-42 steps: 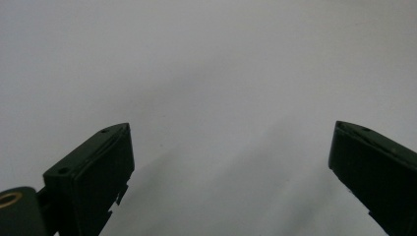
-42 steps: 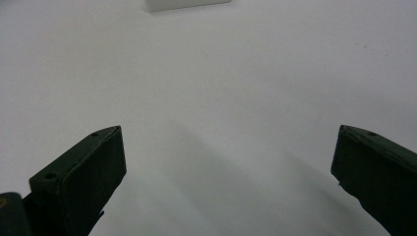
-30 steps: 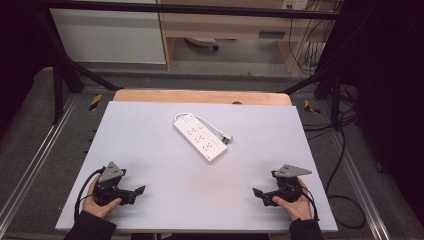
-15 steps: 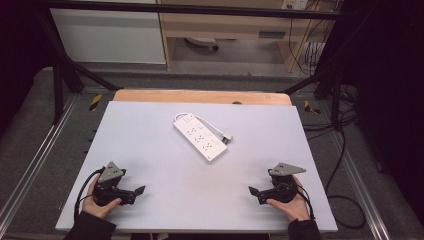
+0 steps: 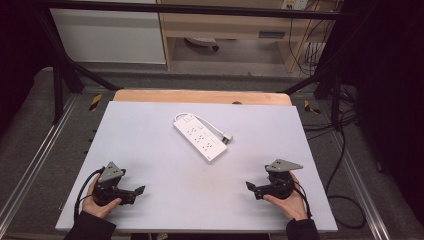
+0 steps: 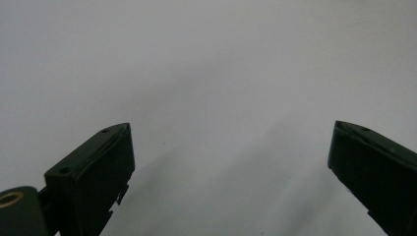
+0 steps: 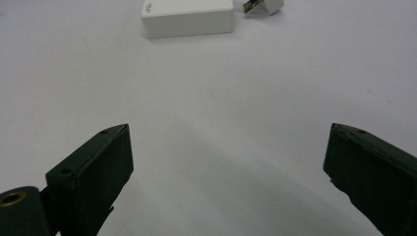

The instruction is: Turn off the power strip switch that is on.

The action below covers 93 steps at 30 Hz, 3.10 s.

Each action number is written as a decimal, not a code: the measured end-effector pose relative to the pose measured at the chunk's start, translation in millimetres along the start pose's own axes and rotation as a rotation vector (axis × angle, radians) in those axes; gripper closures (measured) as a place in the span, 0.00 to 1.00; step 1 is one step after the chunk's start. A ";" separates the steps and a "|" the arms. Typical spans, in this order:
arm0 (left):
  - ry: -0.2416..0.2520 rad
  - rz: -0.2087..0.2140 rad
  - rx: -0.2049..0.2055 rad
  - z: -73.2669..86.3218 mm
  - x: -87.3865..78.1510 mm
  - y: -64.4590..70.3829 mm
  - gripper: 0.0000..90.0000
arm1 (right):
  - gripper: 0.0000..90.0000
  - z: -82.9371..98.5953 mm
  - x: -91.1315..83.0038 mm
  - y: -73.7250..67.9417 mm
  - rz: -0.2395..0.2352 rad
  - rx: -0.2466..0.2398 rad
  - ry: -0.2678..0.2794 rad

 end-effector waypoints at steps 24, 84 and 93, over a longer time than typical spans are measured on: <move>0.000 0.000 0.000 0.1 0.1 0.1 0.04 | 0.21 -27.5 7.8 -7.7 0.021 -0.028 0.020; 0.005 -0.002 0.003 -0.1 -1.1 -0.2 0.04 | 0.80 -94.6 54.9 -21.9 -0.027 -0.033 0.054; 0.006 -0.001 0.003 -0.1 -1.1 -0.5 0.04 | 0.85 -104.8 64.9 -21.0 -0.025 -0.025 0.061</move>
Point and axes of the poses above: each handheld gripper's, and its own axes: x roughly forward along the jaws, z roughly out of its underside, y roughly to its right, the point moved 1 cm from there along x, roughly forward along the jaws, and after that the axes turned 3 degrees about -y, right-handed, at the moved point
